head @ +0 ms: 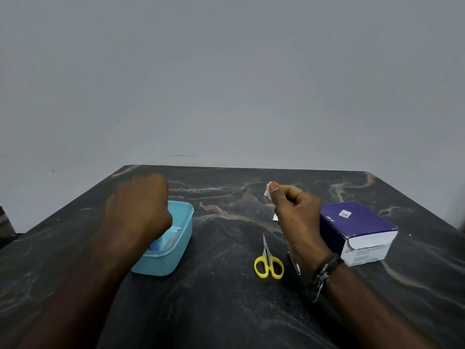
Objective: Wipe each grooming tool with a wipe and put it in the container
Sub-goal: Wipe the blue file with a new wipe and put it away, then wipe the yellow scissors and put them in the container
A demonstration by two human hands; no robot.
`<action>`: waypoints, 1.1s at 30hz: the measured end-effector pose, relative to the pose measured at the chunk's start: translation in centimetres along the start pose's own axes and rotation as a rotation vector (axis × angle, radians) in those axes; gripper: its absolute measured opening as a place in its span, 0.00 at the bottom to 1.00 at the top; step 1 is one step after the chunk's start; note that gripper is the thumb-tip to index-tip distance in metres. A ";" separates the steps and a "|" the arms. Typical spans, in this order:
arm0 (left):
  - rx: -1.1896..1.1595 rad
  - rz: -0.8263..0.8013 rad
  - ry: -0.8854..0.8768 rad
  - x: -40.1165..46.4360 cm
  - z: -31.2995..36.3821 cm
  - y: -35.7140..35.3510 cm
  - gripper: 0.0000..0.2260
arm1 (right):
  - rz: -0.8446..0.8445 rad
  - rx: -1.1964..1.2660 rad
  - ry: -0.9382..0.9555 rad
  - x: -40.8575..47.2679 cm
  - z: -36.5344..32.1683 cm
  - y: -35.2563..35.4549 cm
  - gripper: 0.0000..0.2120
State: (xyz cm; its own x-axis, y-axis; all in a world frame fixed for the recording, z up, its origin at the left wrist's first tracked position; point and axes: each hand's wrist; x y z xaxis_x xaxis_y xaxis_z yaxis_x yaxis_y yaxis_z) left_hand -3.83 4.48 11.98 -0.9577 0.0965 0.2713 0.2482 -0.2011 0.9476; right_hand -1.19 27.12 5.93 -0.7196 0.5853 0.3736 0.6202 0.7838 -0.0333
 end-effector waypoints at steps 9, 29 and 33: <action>-0.159 -0.297 -0.307 -4.7 10.3 -2.3 0.16 | 0.004 0.005 0.022 0.0 -0.1 0.1 0.11; -0.861 -0.734 -0.060 0.9 9.5 -6.9 0.07 | 0.000 0.085 0.112 0.3 -0.3 0.3 0.04; -1.214 -0.317 -0.010 1.2 9.0 -9.3 0.09 | 0.000 0.071 0.088 0.5 0.0 0.2 0.02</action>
State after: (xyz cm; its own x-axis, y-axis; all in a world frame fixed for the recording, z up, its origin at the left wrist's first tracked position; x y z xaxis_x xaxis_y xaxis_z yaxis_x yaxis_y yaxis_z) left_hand -5.95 15.23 5.02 -0.9480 0.3113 0.0668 -0.2922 -0.9339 0.2061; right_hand -1.41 27.60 6.08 -0.6878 0.5671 0.4532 0.5939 0.7986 -0.0980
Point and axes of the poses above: each hand's wrist, its own x-axis towards the middle knuckle, its own y-axis out of the back of the hand, z = x × y, and after that the axes turned 2 degrees about -x, right-handed
